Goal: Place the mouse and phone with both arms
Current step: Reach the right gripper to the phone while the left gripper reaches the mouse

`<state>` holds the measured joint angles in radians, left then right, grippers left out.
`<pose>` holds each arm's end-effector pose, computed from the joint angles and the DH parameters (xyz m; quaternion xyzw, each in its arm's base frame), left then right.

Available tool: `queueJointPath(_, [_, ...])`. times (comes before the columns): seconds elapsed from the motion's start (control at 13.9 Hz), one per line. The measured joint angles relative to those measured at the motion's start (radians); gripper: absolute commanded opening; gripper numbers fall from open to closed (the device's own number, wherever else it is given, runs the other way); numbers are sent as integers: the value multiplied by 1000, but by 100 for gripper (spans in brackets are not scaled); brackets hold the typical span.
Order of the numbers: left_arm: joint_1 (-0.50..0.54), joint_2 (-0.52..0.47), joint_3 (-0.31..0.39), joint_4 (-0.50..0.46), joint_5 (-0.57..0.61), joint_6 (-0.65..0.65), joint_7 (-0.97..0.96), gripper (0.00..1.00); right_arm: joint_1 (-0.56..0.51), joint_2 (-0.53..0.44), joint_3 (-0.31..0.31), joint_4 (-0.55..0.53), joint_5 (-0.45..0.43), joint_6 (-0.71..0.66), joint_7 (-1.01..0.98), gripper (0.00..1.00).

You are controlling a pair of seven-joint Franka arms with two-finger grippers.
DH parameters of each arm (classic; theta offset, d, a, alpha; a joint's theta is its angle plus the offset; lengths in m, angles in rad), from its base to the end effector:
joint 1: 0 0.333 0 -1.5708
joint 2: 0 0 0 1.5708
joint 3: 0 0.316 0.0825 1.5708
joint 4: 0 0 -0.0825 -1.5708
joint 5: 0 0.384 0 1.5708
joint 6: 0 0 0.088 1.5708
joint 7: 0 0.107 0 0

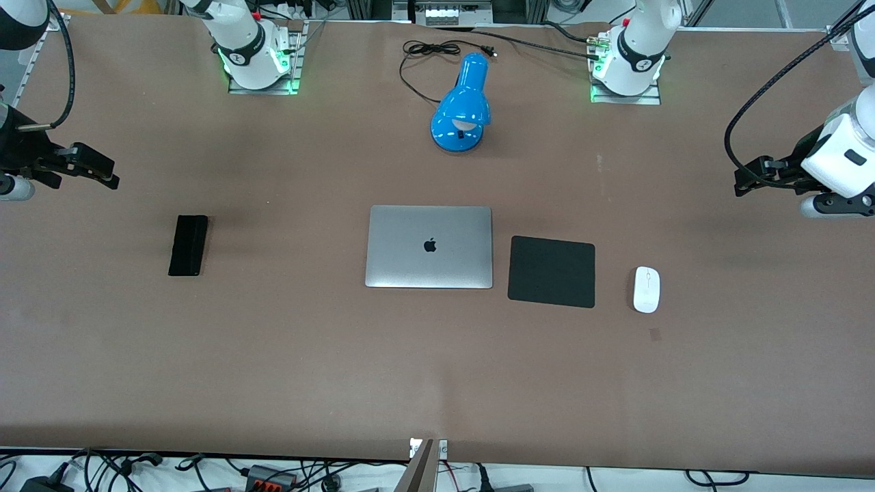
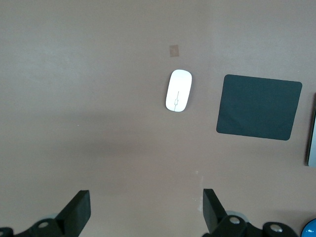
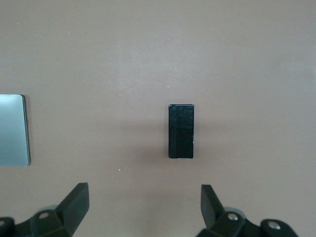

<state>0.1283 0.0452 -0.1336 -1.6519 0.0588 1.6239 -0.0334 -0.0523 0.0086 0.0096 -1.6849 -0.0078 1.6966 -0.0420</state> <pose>0.5679 0.0045 0.5656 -0.9989 -0.0114 0.0359 0.0270 0.5642 -0.0249 0.5764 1.0000 0.0001 0.0014 0.0039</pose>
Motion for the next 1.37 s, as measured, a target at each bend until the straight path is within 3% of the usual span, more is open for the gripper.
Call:
queueJointPath(0.79, [4, 18, 3, -12, -19, -8, 4, 100, 0, -1, 0, -25, -2, 11, 1, 100])
queueJointPath(1.01, [16, 101, 6, -11, -19, 28, 11, 100, -1, 4, -1, -100, -32, 99, 2, 100])
queueJointPath(1.37, [28, 332, 3, 3, -19, 266, 81, 100, -8, 94, -5, -179, -37, 208, 3, 100])
